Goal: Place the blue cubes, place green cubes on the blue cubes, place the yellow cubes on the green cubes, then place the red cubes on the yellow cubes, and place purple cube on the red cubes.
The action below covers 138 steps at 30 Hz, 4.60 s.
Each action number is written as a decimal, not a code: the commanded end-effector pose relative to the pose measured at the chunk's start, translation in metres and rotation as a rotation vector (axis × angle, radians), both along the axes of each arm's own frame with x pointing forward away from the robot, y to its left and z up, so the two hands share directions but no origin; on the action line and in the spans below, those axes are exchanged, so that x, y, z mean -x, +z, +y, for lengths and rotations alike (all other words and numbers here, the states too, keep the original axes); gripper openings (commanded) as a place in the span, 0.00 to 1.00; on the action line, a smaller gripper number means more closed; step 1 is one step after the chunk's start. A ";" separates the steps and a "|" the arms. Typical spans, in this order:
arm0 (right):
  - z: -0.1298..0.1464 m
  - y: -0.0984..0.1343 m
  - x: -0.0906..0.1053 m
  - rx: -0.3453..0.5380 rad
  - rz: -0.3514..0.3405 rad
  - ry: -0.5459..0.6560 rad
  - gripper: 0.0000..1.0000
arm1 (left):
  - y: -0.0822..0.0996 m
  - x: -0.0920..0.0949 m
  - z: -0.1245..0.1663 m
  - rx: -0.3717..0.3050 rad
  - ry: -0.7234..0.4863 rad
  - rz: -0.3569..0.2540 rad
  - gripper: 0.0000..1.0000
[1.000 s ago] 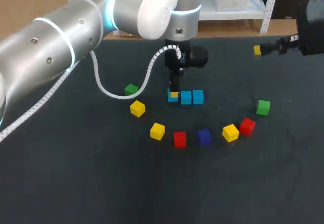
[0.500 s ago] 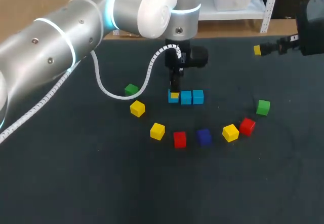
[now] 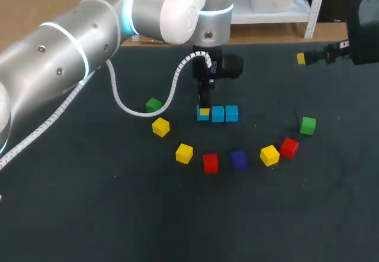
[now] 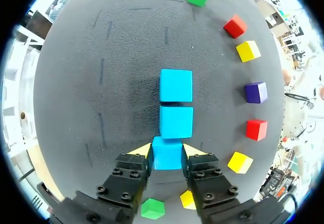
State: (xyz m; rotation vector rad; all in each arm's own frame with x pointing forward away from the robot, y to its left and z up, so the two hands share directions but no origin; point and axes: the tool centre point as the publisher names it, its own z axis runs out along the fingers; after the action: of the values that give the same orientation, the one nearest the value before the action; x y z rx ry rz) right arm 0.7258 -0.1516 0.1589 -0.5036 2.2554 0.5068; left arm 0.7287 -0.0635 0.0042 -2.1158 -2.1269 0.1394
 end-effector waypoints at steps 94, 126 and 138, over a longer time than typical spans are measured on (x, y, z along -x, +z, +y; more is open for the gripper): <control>0.001 0.001 0.002 0.005 -0.001 -0.006 1.00 | 0.014 0.000 0.019 -0.018 0.017 -0.038 1.00; 0.001 0.001 0.002 0.005 -0.001 -0.006 1.00 | 0.032 0.079 0.105 0.080 -0.237 -0.194 1.00; 0.001 0.001 0.002 0.005 -0.001 -0.006 1.00 | 0.008 0.068 0.095 0.035 -0.229 -0.225 1.00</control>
State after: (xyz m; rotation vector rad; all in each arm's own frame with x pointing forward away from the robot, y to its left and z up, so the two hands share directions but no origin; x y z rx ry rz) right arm 0.7258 -0.1516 0.1589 -0.5036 2.2554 0.5067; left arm 0.6631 0.0318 0.0155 -2.4421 -1.9636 -0.0293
